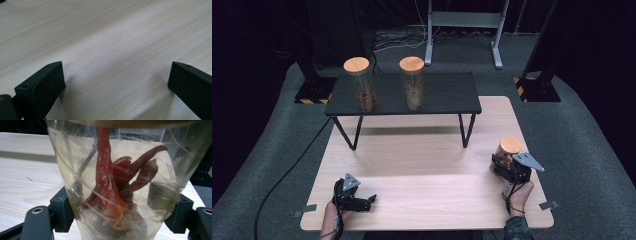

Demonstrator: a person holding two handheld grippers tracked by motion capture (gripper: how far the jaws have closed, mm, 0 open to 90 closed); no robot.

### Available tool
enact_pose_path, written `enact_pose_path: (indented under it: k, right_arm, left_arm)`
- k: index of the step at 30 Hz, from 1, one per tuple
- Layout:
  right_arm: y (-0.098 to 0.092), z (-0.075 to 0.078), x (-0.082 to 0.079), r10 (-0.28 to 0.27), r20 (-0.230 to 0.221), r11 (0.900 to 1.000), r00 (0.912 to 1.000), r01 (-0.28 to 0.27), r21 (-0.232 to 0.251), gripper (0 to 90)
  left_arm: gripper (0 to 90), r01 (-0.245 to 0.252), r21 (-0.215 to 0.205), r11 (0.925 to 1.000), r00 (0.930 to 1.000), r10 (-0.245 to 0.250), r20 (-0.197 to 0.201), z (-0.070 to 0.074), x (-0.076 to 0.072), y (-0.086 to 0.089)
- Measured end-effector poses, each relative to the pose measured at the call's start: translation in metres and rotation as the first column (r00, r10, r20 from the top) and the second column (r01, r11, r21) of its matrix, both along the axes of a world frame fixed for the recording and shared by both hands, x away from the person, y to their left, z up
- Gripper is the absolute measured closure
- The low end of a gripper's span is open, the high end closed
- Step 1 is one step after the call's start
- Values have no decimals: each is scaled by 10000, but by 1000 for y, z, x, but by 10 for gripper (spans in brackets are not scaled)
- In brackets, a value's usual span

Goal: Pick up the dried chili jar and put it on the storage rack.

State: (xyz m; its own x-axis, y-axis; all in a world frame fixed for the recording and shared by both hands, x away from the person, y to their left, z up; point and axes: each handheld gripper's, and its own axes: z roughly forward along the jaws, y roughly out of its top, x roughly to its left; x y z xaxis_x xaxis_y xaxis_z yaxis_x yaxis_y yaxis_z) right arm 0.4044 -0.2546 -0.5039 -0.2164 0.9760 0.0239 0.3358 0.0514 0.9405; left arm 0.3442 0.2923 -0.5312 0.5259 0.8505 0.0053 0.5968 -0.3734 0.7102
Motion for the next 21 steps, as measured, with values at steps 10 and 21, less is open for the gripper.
enact_pose_path:
  k: [10,21]
  right_arm:
    - [2,4,-5,2,51,9999,10000,-1,-154,244]
    - [8,11,-10,251,163,9993,9996,-246,-280,245]
  left_arm:
    - [0,0,-11,10000,10000,0,-1,0,0,0]
    - [0,17,-10,10000,10000,-17,-3,0,0,0]
